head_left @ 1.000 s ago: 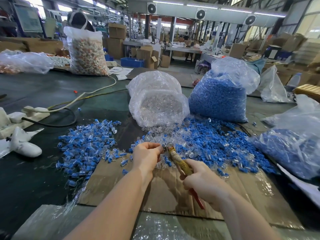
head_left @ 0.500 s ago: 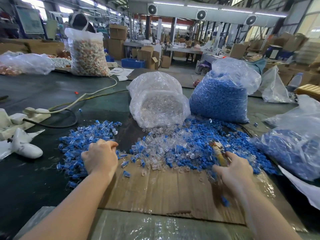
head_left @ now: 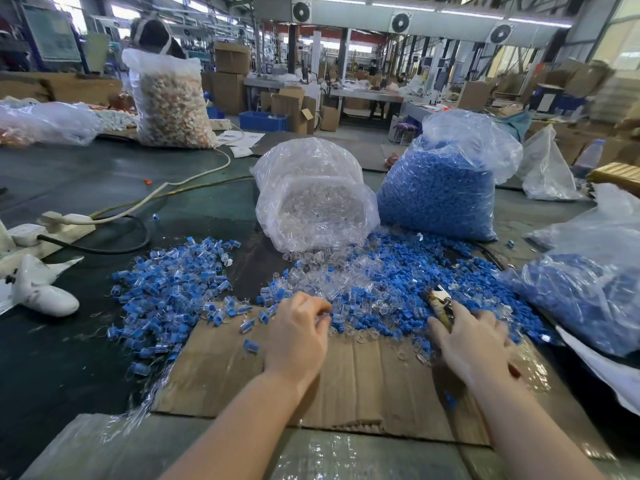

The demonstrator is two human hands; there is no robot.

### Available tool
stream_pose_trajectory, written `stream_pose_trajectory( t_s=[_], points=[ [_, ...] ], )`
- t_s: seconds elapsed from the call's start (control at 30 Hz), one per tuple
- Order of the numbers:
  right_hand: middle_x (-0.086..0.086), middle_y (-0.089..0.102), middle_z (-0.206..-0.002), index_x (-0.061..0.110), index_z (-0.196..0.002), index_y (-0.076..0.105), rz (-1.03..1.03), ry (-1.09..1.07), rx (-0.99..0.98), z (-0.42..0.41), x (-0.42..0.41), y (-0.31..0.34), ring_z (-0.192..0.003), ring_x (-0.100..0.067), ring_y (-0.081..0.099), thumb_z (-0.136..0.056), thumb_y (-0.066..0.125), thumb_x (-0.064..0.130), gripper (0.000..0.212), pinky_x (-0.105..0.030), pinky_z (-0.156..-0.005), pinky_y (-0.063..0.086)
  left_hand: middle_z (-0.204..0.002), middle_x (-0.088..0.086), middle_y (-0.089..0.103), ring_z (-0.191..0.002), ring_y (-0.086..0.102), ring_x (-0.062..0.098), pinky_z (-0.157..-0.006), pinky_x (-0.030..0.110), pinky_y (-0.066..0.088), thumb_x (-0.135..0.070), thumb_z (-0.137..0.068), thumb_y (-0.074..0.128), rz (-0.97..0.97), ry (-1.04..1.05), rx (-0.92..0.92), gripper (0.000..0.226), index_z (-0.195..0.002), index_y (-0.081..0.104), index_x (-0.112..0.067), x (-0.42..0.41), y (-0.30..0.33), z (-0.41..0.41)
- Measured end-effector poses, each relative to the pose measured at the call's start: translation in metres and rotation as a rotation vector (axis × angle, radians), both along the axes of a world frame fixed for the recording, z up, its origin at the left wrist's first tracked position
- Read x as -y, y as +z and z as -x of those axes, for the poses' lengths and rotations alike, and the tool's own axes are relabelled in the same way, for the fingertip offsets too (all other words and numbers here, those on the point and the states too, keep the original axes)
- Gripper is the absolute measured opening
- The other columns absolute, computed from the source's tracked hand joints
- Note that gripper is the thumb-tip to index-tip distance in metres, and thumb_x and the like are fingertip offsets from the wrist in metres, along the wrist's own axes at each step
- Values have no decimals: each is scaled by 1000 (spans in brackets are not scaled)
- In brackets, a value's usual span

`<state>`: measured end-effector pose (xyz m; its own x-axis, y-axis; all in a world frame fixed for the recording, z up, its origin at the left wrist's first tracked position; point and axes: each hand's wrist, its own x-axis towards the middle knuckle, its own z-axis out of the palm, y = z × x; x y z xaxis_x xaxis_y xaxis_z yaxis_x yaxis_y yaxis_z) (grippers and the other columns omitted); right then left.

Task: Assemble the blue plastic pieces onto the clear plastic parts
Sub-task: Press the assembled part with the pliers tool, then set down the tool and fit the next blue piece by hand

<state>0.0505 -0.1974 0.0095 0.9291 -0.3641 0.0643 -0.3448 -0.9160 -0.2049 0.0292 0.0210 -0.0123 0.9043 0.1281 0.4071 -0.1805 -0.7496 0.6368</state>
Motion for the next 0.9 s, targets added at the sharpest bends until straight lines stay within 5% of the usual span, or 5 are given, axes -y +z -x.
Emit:
stream_pose_trajectory(
  t_s=[0.13,0.37,0.6,0.9],
  points=[
    [-2,54,-117,23,-114,59,-27,239,362,14,-24,3,-109,-21,46,-87,57,41,32,-40,-93,32,-101,-8,58,-96,45,6,-81,11,30,-20,-90,57,0,-36,-13,15,-103,65,-20,16,-8,1],
    [7,49,-109,34,-105,60,140,281,199,17,-55,-16,-109,-16,40,-91,48,43,20,-36,-88,27,-99,-11,52,-95,39,4,-81,12,29,-28,-88,60,-65,-35,30,23,-111,63,-23,18,-18,5],
    [7,50,-110,30,-102,57,69,232,245,16,-71,-29,-108,-18,39,-94,45,33,15,-36,-81,20,-121,-7,36,-116,29,11,-104,25,21,-45,-93,44,-312,-156,-16,43,-134,43,-37,21,-24,3],
    [4,64,-75,18,-76,63,-120,322,490,26,-73,-34,-80,-25,54,-72,76,14,15,-34,-73,22,-102,-7,53,-100,43,10,-93,23,36,-26,-88,59,-165,-212,63,15,-102,64,-20,20,-21,6]
  ],
)
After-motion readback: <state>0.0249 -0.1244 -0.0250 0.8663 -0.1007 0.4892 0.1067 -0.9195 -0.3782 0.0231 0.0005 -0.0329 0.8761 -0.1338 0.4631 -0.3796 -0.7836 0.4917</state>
